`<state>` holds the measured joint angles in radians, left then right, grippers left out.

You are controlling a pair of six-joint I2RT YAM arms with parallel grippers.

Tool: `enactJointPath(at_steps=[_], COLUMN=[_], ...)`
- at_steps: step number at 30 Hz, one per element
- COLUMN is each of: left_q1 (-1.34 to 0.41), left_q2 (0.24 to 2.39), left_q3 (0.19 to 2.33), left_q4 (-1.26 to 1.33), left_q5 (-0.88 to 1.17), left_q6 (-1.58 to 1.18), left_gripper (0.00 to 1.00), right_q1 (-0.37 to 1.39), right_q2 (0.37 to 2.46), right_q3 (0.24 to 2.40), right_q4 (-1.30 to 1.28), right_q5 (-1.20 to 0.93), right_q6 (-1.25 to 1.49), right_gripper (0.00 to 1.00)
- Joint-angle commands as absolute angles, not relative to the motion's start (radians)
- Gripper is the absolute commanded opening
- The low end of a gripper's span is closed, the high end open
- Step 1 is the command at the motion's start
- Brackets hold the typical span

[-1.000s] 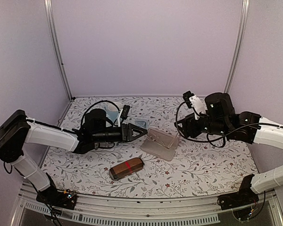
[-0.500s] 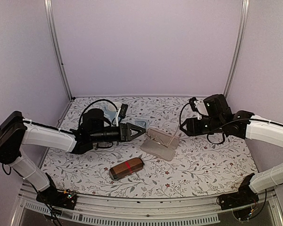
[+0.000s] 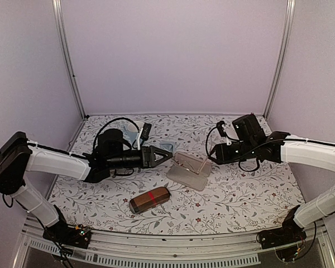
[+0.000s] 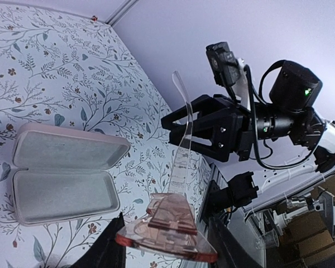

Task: Organize the sunglasses
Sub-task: Fold the left temple of the sunglasses with the sunglasses.

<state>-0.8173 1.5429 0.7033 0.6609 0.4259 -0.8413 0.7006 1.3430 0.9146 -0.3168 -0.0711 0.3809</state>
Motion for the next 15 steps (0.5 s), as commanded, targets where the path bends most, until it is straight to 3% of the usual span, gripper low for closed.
enactJointPath(at_steps=[1,15], left_q1=[-0.813,-0.812], left_q2=[1.560,1.611], left_q3=[0.699,0.724], left_q4=[0.699,0.704], left_q5=[0.431,0.447], left_q6=[-0.831,-0.828], left_gripper=[0.13,0.12], right_q1=[0.719,0.855], right_q2=[1.381,1.499], right_q3=[0.965,1.030], right_q4=[-0.263,-0.275], right_q5=[-0.124,-0.069], right_q6=[0.374,0.348], right_gripper=[0.44,0.46])
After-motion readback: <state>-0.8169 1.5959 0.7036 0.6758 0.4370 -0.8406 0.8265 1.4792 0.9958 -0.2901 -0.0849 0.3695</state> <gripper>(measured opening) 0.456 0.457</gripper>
